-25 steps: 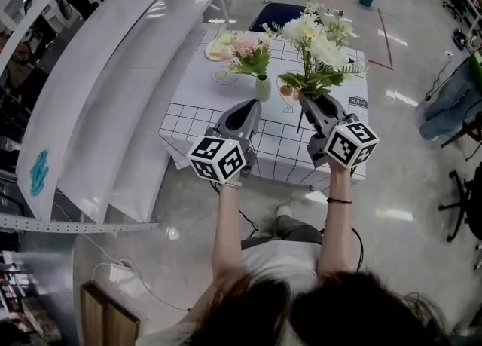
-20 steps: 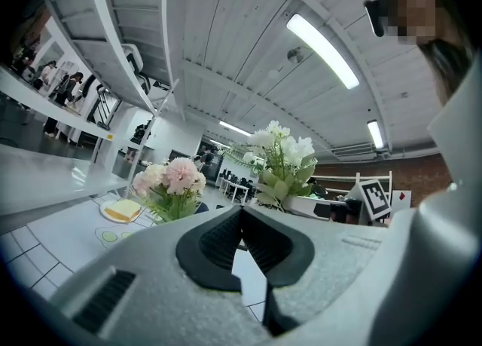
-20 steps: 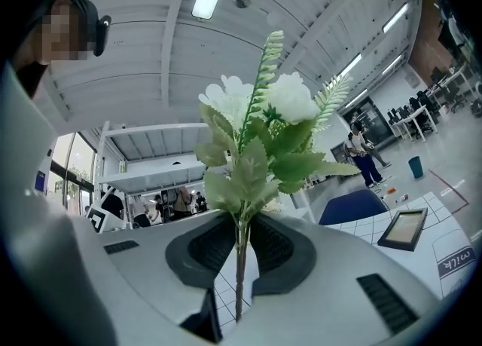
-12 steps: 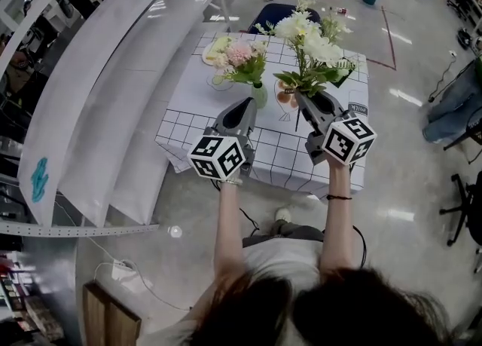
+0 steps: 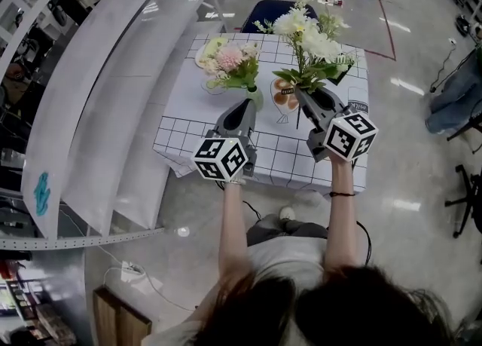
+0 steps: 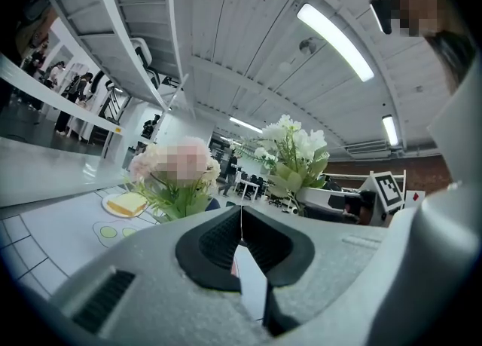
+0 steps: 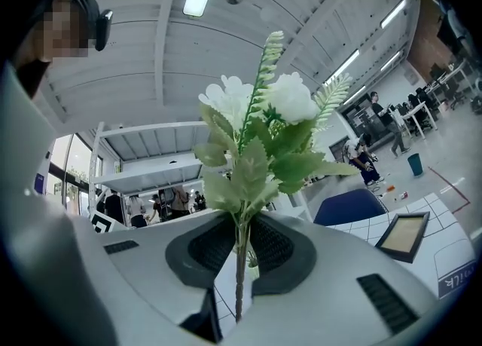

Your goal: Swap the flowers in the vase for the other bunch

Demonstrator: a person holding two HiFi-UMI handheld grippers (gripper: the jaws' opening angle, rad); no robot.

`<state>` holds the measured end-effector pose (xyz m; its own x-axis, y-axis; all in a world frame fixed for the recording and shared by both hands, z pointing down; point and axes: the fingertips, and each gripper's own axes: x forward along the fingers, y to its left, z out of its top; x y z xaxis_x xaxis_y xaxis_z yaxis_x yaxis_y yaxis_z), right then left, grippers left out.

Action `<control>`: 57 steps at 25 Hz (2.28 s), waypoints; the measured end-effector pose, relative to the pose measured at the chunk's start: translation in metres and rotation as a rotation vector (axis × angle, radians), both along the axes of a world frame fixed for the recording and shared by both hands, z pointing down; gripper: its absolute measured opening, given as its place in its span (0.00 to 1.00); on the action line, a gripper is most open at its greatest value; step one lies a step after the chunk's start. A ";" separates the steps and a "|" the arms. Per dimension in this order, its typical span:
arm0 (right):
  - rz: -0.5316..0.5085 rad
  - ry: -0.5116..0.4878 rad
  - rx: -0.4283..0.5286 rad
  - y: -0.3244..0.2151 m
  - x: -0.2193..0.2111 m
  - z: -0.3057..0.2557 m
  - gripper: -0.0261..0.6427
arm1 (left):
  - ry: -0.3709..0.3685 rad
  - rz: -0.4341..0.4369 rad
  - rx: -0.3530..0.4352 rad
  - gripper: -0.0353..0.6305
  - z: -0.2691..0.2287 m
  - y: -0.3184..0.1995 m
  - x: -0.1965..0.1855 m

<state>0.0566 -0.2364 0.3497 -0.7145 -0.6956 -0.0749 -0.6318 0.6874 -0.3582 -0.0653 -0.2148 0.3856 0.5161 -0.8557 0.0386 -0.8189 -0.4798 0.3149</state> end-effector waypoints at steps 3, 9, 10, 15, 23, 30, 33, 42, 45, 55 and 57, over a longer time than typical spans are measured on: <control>-0.002 -0.001 -0.007 -0.005 0.000 0.003 0.12 | 0.002 -0.008 -0.019 0.07 0.008 -0.005 -0.002; -0.002 -0.005 -0.020 -0.013 0.000 0.007 0.13 | 0.005 -0.008 -0.041 0.07 0.017 -0.014 -0.001; -0.002 -0.005 -0.022 -0.014 0.000 0.008 0.12 | 0.005 -0.011 -0.045 0.07 0.019 -0.015 -0.002; 0.010 -0.007 -0.039 -0.020 -0.001 0.014 0.12 | 0.017 -0.023 -0.055 0.07 0.026 -0.021 -0.009; 0.041 -0.027 -0.063 -0.033 -0.004 0.022 0.12 | 0.016 -0.016 -0.076 0.08 0.042 -0.038 -0.022; 0.061 -0.034 -0.070 -0.039 -0.005 0.029 0.12 | 0.062 -0.016 -0.111 0.21 0.058 -0.050 -0.032; 0.072 -0.055 -0.072 -0.042 -0.003 0.029 0.12 | 0.068 -0.005 -0.126 0.23 0.064 -0.055 -0.030; 0.083 -0.049 -0.097 -0.052 -0.004 0.040 0.12 | 0.063 0.000 -0.170 0.28 0.081 -0.068 -0.031; 0.087 -0.050 -0.103 -0.055 -0.005 0.044 0.13 | 0.055 -0.011 -0.177 0.31 0.085 -0.073 -0.033; 0.102 -0.061 -0.117 -0.063 -0.003 0.052 0.12 | 0.038 -0.098 -0.139 0.33 0.092 -0.087 -0.040; 0.106 -0.062 -0.118 -0.064 -0.002 0.054 0.12 | 0.031 -0.097 -0.142 0.33 0.096 -0.090 -0.039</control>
<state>0.0543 -0.3002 0.4040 -0.6330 -0.7736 -0.0295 -0.6730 0.5687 -0.4730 -0.1040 -0.3043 0.4813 0.4340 -0.8886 0.1485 -0.8483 -0.3475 0.3995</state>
